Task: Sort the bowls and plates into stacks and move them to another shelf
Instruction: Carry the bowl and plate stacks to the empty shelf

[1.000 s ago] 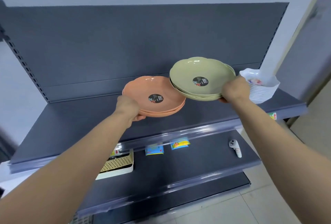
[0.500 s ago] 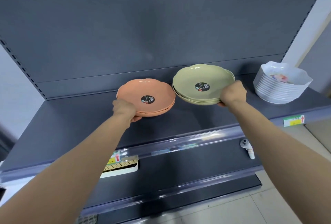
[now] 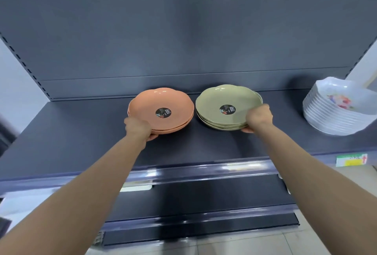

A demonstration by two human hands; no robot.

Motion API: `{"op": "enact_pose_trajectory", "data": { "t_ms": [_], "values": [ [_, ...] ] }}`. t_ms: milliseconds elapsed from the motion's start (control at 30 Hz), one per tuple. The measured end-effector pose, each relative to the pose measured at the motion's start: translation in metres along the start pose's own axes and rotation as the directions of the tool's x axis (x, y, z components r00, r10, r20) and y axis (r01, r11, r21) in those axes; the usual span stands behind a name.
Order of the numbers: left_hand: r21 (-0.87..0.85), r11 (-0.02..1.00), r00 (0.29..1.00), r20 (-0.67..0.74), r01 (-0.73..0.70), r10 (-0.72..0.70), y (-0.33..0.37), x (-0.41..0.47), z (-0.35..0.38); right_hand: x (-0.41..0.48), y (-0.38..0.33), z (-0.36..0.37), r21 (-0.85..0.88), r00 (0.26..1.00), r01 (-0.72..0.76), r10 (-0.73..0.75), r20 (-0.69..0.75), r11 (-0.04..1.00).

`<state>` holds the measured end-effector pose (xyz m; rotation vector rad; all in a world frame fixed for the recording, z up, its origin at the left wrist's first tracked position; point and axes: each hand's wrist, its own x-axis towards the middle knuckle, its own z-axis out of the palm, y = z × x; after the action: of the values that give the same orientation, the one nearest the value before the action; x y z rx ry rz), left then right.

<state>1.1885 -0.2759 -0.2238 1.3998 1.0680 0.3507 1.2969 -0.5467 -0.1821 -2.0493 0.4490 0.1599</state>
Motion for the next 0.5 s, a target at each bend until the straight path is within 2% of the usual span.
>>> {"op": "enact_pose_trajectory", "data": {
  "t_ms": [133,367,500],
  "values": [
    [-0.028,0.999,1.000,-0.018,0.022,-0.022,-0.002,0.001,0.007,0.017,0.007,0.004,0.024,0.998,-0.029,0.027,0.051,0.999],
    [-0.005,1.000,0.999,0.029,0.024,-0.023,0.003,-0.004,0.016,0.037,0.012,0.010,0.046,0.993,-0.042,0.037,0.110,0.998],
    [0.043,0.998,0.997,0.056,0.041,-0.044,0.004,-0.009,0.016,0.033,0.012,0.006,-0.093,0.997,0.011,-0.004,0.076,0.996]
  ]
}}
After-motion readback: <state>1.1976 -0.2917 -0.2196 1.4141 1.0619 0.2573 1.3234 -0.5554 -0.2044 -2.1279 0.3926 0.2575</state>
